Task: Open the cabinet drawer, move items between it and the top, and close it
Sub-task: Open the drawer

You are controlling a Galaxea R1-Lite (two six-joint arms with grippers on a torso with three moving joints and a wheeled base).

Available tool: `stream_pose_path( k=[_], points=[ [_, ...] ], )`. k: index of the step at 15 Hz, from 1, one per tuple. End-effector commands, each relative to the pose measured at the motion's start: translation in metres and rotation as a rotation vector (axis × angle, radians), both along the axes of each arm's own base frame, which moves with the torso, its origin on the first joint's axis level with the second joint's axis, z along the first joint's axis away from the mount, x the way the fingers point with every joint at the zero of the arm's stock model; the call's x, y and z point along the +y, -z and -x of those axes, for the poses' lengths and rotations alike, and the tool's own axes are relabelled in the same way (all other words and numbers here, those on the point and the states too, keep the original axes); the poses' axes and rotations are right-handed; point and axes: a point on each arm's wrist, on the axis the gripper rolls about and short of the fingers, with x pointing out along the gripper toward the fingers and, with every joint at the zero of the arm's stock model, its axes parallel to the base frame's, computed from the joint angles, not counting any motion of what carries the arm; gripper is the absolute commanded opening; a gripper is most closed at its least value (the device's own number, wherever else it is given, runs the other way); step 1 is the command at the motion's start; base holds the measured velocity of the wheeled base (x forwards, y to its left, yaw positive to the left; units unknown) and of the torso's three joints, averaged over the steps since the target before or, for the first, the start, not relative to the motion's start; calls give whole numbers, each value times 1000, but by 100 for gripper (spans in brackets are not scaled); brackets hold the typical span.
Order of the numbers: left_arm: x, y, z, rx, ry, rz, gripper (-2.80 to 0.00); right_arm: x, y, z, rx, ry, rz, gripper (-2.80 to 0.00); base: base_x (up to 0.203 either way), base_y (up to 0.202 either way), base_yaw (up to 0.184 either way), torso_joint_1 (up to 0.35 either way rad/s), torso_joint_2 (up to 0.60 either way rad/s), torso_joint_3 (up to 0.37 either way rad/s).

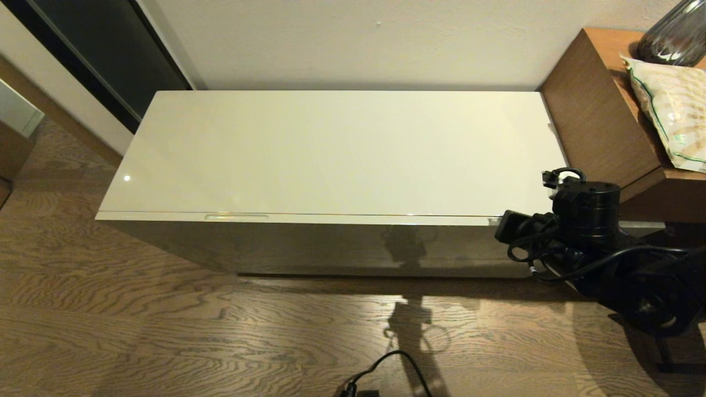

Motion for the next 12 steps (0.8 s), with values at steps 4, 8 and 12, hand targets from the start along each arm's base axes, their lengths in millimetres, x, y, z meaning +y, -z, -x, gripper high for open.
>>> stream_pose_path(
  k=[4, 8, 12],
  points=[
    [0, 0, 0, 0, -1, 1, -280, -3, 30, 8, 106, 18, -27, -280, 0, 0, 0, 0, 0, 0],
    [0, 0, 0, 1, -1, 1, -280, -2, 53, 21, 194, 27, -60, -280, 0, 0, 0, 0, 0, 0],
    [0, 0, 0, 1, -1, 1, -280, 2, 65, 55, 270, -5, -75, -280, 0, 0, 0, 0, 0, 0]
  ],
)
